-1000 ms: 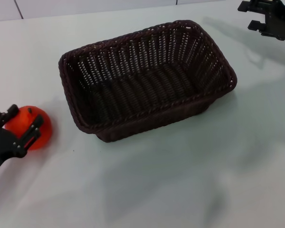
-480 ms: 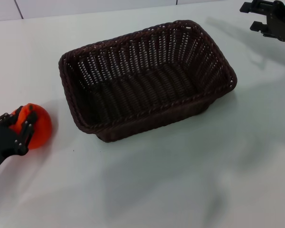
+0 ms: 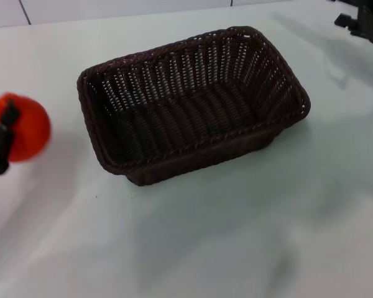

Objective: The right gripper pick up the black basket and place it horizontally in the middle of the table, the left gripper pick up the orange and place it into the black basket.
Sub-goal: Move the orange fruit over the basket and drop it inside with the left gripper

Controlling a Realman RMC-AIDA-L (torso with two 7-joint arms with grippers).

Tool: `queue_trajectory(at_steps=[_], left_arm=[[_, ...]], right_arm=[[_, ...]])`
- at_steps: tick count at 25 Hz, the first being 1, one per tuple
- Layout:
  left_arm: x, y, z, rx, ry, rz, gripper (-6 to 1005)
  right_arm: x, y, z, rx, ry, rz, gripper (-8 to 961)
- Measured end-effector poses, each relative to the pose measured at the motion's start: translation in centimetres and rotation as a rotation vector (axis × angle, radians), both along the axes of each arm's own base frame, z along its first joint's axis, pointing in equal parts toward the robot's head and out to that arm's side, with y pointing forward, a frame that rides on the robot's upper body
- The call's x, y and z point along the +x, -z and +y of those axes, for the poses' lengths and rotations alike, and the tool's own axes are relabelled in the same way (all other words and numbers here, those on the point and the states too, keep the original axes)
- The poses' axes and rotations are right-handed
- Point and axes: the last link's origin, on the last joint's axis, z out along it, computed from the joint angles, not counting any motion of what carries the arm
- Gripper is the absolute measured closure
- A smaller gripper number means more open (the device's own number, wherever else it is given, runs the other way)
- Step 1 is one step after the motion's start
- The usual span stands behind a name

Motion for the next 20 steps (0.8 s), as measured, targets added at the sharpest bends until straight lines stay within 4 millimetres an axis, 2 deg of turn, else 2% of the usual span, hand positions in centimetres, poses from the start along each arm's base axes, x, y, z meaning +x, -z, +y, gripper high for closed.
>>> queue_trajectory(at_steps=[2,4,5,7,13,20], left_arm=[[0.8,-0.8,0.0,0.021,0.047,-0.05,843],[2.5,-1.7,0.6,0.024,0.141,-0.116,859],[2.5,-1.7,0.6,0.024,0.141,-0.116,859],[3.8,-1.6,1.6,0.01,0.187,-0.145,859],[7.8,1.0,4.7,-0.109,0.292,-0.146,858],[9.8,3.6,7.1,-0.262,0.255,-0.137,839]], right_arm=[[0.1,-0.2,-0.2,0.049,-0.011,0.018,170],[0.2,-0.3,-0.3,0.089,-0.022,0.025,170],[0.2,-0.3,-0.4,0.107,-0.026,0.028,171],[0.3,-0.2,-0.4,0.133,-0.029,0.027,171],[0.1,0.9,-0.4,0.171,-0.05,0.013,173],[-0.7,1.8,-0.2,0.238,-0.091,-0.011,175]])
